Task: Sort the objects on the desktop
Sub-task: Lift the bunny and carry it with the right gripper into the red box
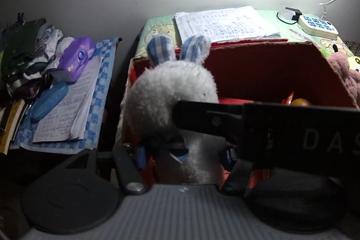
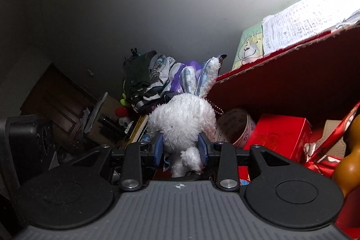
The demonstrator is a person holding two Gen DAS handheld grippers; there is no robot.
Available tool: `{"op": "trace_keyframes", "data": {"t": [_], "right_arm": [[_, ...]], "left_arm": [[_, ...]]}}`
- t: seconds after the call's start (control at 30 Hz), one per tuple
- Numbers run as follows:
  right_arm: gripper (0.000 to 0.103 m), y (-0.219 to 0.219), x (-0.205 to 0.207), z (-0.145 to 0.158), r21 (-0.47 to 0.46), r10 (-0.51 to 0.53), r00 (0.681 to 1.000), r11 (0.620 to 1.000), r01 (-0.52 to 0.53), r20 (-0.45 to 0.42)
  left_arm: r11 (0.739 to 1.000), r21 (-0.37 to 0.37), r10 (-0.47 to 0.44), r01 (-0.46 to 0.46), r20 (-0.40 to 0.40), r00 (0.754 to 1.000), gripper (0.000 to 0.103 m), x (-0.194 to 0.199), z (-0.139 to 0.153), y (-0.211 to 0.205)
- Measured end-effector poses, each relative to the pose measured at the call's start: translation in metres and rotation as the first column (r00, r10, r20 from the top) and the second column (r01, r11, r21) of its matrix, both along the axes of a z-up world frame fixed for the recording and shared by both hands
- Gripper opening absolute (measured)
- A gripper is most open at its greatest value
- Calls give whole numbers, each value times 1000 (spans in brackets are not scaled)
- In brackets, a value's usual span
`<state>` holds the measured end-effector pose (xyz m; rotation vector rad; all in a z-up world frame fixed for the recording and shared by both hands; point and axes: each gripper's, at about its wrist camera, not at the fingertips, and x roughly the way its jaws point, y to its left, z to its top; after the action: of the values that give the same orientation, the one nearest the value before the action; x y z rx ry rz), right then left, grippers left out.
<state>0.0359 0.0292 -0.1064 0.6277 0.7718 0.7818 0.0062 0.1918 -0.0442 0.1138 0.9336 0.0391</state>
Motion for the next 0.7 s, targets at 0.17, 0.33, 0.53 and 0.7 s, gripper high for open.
{"op": "trace_keyframes", "data": {"t": [0.17, 0.33, 0.53, 0.7], "right_arm": [[35, 7, 6, -13, 3, -3, 996, 1000, 4, -92], [36, 19, 12, -12, -77, -21, 994, 997, 13, -110], [36, 22, 20, -20, -125, -7, 992, 992, -8, -126], [37, 31, 19, -19, -155, 45, 994, 986, -60, -97]], "left_arm": [[1000, 6, -27, 28, -15, 1000, 65, 2, -10, 7], [997, 32, -73, 73, -12, 997, 71, 1, -14, 0], [997, 4, -80, 81, -40, 996, 69, 7, -15, 1], [996, 35, -74, 76, -66, 995, 65, 14, -17, -2]]}}
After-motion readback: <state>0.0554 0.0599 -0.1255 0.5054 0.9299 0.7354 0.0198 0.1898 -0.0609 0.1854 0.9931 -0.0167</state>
